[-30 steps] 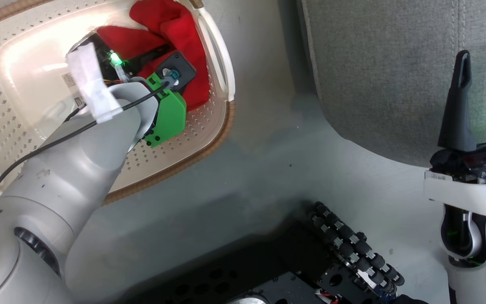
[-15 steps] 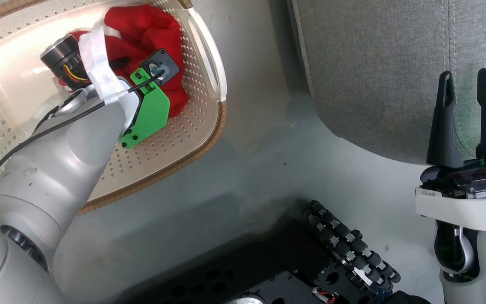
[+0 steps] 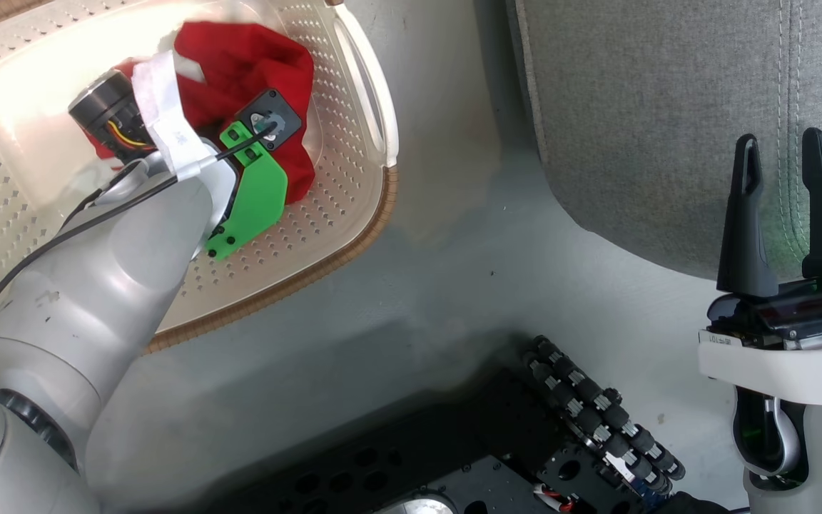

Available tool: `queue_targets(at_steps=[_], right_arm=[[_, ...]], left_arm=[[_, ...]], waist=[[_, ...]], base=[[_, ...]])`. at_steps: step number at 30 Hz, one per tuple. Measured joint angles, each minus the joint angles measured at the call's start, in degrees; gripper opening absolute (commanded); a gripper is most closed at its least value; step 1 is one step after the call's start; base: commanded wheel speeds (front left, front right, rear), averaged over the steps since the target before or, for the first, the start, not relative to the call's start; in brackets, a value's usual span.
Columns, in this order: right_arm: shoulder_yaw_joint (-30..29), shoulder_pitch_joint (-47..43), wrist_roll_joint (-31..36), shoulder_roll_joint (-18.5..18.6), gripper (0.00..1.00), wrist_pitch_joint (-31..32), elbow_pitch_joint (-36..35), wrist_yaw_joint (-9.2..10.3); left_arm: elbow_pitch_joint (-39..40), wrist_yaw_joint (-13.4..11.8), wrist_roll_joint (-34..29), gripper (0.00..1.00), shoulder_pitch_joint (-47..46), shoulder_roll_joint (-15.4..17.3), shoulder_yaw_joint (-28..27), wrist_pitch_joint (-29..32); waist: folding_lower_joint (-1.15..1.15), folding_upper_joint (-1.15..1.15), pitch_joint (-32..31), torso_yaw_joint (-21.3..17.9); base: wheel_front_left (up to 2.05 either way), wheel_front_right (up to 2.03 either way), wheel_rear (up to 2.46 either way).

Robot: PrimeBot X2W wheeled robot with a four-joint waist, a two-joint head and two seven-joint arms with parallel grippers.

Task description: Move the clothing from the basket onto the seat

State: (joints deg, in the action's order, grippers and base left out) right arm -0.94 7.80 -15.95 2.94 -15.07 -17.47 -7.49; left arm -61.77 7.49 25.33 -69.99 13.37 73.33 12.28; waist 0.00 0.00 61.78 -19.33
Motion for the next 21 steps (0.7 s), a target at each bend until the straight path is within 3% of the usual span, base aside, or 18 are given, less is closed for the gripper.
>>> queue_targets(at_steps=[21], right_arm=[[-0.3,6.8,0.6,0.0,1.0,0.0,2.2,0.0]], left_arm=[[1.3,0.0,3.4,0.0,0.3,2.2,0.0,-5.2]], waist=[[0.0,0.0,-3.5,0.0]], base=[[0.0,0.0,0.0]])
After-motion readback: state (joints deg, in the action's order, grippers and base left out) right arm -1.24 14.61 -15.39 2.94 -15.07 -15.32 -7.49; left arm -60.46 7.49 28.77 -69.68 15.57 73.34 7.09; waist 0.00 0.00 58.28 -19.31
